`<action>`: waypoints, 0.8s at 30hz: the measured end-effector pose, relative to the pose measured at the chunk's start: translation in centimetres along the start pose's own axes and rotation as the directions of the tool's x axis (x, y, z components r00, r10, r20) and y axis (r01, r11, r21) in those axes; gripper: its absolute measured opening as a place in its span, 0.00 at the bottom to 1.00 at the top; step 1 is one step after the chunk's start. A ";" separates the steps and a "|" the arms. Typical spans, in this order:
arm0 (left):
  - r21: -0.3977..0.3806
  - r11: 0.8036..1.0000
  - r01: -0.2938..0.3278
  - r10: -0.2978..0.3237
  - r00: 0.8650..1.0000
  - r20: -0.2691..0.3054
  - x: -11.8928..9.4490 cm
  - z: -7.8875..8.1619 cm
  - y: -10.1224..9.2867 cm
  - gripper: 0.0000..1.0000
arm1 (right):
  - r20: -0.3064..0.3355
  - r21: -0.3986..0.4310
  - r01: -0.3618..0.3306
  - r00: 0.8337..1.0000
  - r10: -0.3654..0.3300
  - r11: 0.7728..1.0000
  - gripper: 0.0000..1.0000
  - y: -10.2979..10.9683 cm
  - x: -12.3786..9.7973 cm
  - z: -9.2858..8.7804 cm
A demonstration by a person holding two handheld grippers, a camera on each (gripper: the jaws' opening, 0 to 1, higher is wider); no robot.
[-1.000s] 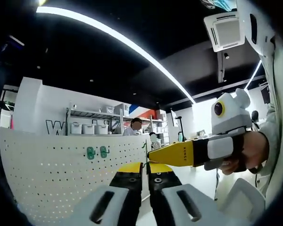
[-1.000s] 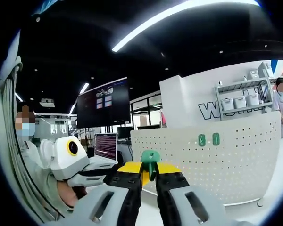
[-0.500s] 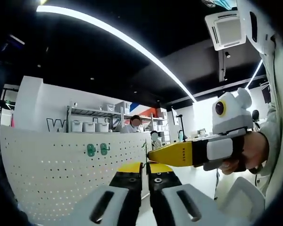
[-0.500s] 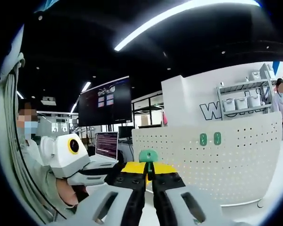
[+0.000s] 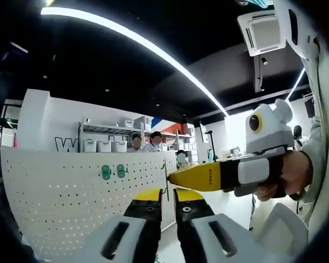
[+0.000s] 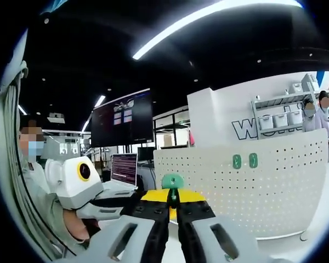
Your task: Insert the hook assembly into the mounting plate slot until the hook locks in place.
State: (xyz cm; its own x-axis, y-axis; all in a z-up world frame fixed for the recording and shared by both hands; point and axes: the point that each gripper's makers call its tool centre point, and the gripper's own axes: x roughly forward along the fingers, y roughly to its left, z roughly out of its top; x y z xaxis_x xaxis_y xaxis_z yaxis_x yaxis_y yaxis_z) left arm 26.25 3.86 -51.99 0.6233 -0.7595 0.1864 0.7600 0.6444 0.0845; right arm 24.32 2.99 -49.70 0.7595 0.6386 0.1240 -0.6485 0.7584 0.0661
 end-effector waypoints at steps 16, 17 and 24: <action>0.002 0.998 -0.067 0.067 0.998 -0.017 -0.6 0.2 -0.8 0.34 | 0.009 0.001 0.017 1.000 -0.017 1.000 0.01 -0.5 -0.3 0.3; 0.002 0.997 -0.074 0.074 0.997 -0.019 -0.6 0.2 -0.7 0.35 | 0.010 0.002 0.020 1.000 -0.020 1.000 0.01 -0.7 -0.4 0.3; -0.002 0.994 -0.105 0.105 0.994 -0.026 -0.9 0.0 -0.2 0.42 | 0.018 -0.002 0.051 0.999 -0.051 0.999 0.01 -2.0 -0.5 0.7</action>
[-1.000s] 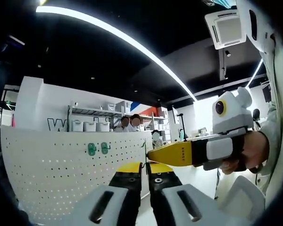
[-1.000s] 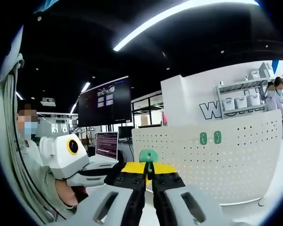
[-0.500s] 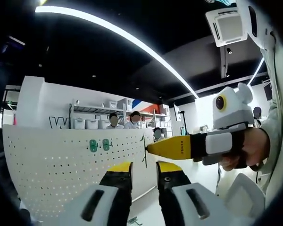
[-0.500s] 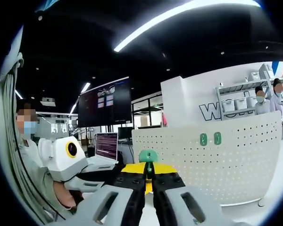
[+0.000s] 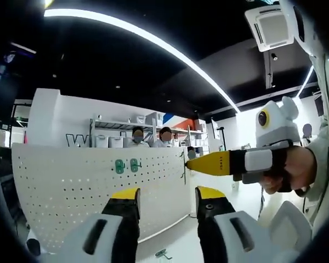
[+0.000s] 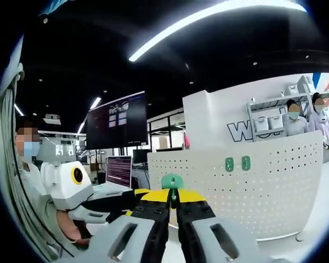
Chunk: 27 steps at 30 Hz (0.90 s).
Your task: Insert the hook assembly into the mounting plate slot until the hook locks in place.
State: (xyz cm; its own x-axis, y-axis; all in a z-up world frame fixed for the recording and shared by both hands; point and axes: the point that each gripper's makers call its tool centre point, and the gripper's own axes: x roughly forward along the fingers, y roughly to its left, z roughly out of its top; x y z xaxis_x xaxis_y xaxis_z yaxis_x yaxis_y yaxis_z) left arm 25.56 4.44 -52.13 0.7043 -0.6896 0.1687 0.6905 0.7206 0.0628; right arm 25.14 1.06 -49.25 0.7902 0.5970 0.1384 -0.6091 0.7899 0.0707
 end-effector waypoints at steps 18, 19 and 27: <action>-0.007 0.999 -0.047 0.047 0.998 -0.029 -1.0 -0.8 1.0 0.43 | 0.040 -0.029 0.137 0.990 -0.135 0.990 0.01 -5.7 -0.6 1.8; -0.007 0.999 -0.047 0.047 0.998 -0.031 -1.0 -0.7 0.9 0.43 | 0.043 -0.033 0.147 0.988 -0.145 0.989 0.01 -6.1 -0.6 1.9; -0.019 0.998 -0.055 0.054 0.997 -0.047 -1.1 -1.4 1.3 0.43 | 0.054 -0.047 0.195 0.980 -0.192 0.980 0.01 -8.3 -0.6 2.4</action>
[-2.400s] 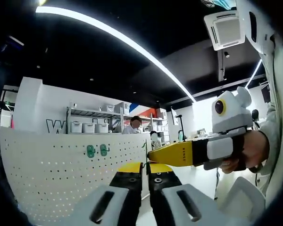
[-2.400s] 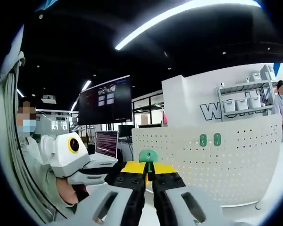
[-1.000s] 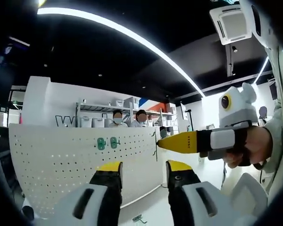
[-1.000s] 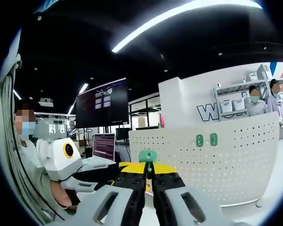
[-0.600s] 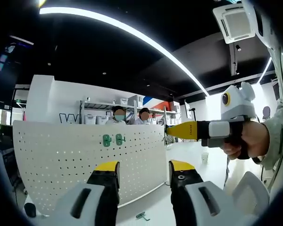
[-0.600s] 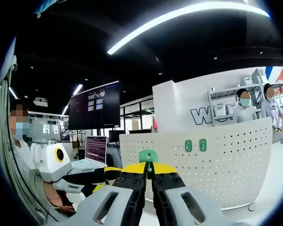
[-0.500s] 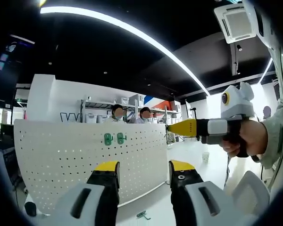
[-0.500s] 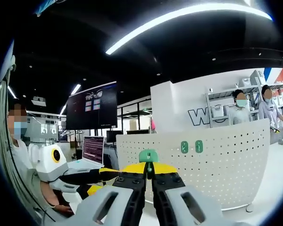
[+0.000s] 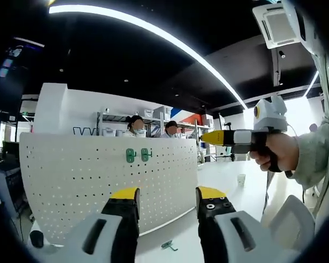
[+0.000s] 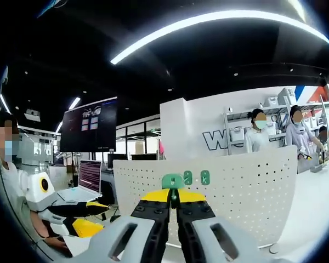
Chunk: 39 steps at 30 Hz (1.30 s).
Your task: Insert the hook assembly into the mounting plate slot until the hook locks in place.
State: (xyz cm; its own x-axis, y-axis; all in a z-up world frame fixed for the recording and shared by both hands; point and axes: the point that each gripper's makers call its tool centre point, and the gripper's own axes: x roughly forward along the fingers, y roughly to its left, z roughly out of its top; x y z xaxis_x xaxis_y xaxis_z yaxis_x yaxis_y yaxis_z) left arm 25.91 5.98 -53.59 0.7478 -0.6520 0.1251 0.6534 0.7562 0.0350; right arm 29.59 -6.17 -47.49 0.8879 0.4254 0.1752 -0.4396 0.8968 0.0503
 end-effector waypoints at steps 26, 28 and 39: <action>-0.012 1.000 -0.013 0.013 1.000 -0.020 1.0 -1.0 1.7 0.42 | -0.025 -0.069 0.088 0.996 -0.089 0.994 0.01 -4.9 3.1 -1.3; -0.013 1.000 -0.014 0.014 1.000 -0.022 1.0 -1.1 1.8 0.42 | -0.028 -0.071 0.093 0.995 -0.096 0.993 0.01 -5.3 3.4 -1.5; -0.019 0.999 -0.039 0.038 0.999 -0.037 0.9 -2.0 2.7 0.42 | -0.043 -0.090 0.120 0.991 -0.124 0.989 0.01 -7.3 4.9 -2.5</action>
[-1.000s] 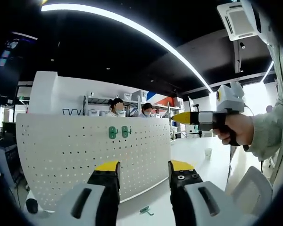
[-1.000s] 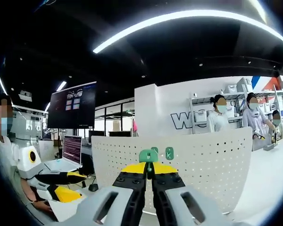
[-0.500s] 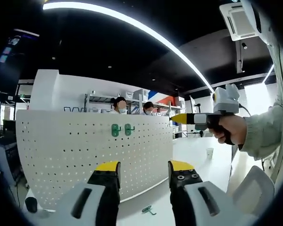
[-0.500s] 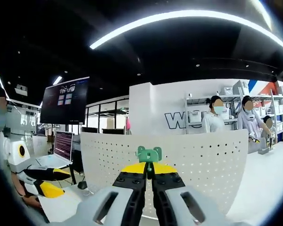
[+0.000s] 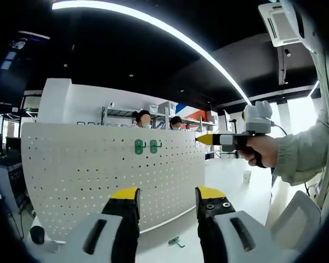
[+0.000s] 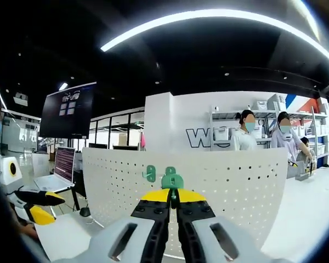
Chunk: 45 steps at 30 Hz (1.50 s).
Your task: Insert the hook assembly into the mounting plate slot until the hook locks in place.
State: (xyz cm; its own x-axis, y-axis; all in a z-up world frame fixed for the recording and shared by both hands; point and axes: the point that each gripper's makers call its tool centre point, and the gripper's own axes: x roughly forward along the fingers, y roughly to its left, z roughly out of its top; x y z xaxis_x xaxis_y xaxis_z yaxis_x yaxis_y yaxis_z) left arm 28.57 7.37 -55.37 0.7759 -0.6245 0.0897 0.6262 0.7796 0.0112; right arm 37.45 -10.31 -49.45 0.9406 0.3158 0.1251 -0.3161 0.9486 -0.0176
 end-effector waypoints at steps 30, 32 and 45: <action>-0.011 0.996 -0.084 0.084 0.996 -0.018 -0.6 -1.5 3.1 0.43 | -0.013 -0.008 0.043 0.999 -0.043 0.999 0.01 -1.9 5.0 -2.1; -0.012 0.996 -0.088 0.088 0.996 -0.018 -0.7 -1.5 3.2 0.43 | -0.012 0.000 0.048 0.999 -0.048 0.999 0.01 -2.1 5.3 -2.2; -0.016 0.994 -0.110 0.110 0.994 -0.017 -1.0 -1.7 4.3 0.43 | 0.013 -0.003 0.085 0.996 -0.085 0.996 0.01 -3.0 8.0 -1.6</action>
State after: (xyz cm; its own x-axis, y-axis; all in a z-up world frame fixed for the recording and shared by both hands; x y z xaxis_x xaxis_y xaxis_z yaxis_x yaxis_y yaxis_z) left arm 30.58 11.23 -57.14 0.8411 -0.5359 0.0733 0.5382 0.8427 -0.0150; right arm 46.11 -10.60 -49.97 0.9623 0.2337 0.1389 -0.2346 0.9720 -0.0101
